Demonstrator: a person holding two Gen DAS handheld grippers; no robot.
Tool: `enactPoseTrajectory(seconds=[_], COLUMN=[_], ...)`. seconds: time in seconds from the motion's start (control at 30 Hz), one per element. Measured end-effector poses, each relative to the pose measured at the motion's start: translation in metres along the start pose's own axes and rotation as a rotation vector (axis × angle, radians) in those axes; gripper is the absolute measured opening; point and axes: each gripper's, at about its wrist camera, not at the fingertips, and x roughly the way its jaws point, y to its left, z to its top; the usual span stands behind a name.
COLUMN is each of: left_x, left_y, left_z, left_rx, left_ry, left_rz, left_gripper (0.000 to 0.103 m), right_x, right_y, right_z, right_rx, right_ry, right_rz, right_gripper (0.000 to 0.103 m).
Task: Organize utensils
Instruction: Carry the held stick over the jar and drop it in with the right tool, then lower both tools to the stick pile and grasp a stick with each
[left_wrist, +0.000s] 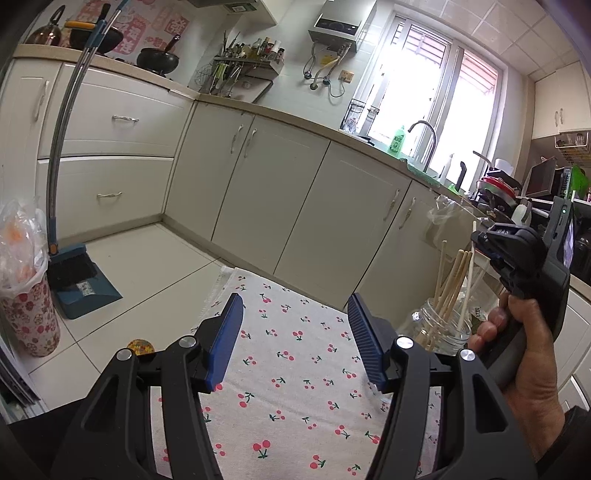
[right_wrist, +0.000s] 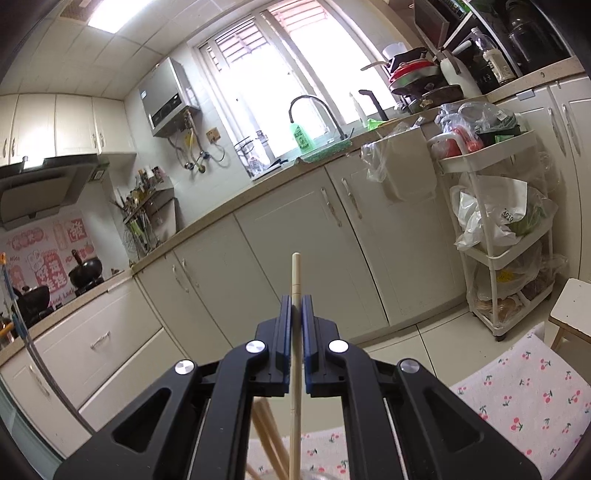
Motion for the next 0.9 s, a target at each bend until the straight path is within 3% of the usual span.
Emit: enactPoseTrajectory(seconds=[0.47,0.6,0.9], left_x=[-0.001,-0.001,-0.012], left_y=[-0.006,-0.009,-0.024], left_z=[-0.002,-0.003,-0.011], left_rx=[0.023,0.039,0.092], left_ry=[-0.008,0.007,0.091], left_rz=[0.008,0.018,0.034], left_gripper=[0.062,0.065,0.075], right_x=[-0.048,-0.069,-0.12], right_y=[0.011,0.007,-0.012], right_z=[-0.041,-0.052,-0.092], right_rx=[-0.137,-0.156,-0.179], right_ry=[0.144,0.218,0.456], right_rz=[0.064,0.072,0.027], right_gripper=[0.007,0.019,0.035])
